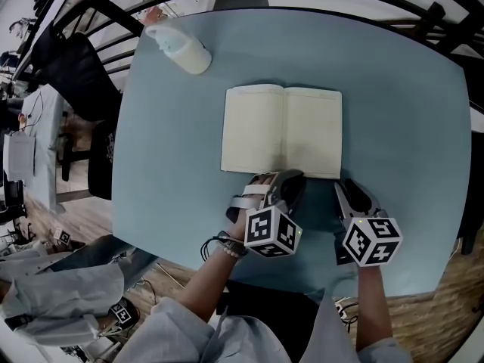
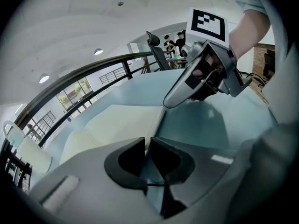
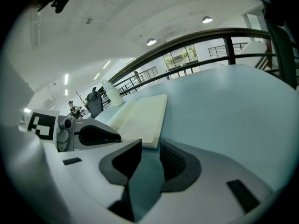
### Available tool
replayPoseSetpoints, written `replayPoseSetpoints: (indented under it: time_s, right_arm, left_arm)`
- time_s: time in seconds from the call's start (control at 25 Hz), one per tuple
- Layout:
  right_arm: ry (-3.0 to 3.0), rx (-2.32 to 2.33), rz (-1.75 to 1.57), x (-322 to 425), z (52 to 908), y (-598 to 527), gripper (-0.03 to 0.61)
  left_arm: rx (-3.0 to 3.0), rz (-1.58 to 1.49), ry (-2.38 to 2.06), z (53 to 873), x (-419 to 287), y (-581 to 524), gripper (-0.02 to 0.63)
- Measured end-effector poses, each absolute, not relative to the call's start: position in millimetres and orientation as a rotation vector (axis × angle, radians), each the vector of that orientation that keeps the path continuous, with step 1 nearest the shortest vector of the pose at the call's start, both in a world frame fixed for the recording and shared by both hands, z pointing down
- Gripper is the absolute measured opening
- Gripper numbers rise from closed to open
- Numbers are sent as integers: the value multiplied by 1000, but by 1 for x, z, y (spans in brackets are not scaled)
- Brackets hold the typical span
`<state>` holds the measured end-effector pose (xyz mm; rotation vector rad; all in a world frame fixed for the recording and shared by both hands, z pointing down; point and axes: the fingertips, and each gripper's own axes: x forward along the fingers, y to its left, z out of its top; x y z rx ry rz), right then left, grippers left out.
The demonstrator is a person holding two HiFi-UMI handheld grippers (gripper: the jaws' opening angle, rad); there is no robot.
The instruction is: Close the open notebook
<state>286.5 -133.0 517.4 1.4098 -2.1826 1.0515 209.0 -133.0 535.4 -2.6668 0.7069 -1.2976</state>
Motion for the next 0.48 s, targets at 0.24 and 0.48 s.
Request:
replayPoseSetpoints:
  time_s: [0.24,0.48]
  right_arm:
    - [-2224,1428,1163,282,514,-138,112]
    - [-2243,1440,1267,278,514,-144,123]
  left_arm:
    - [-2719,-1233,791,526,207,-135,38]
    - [-2738,-1219,815,525,205,-133,37]
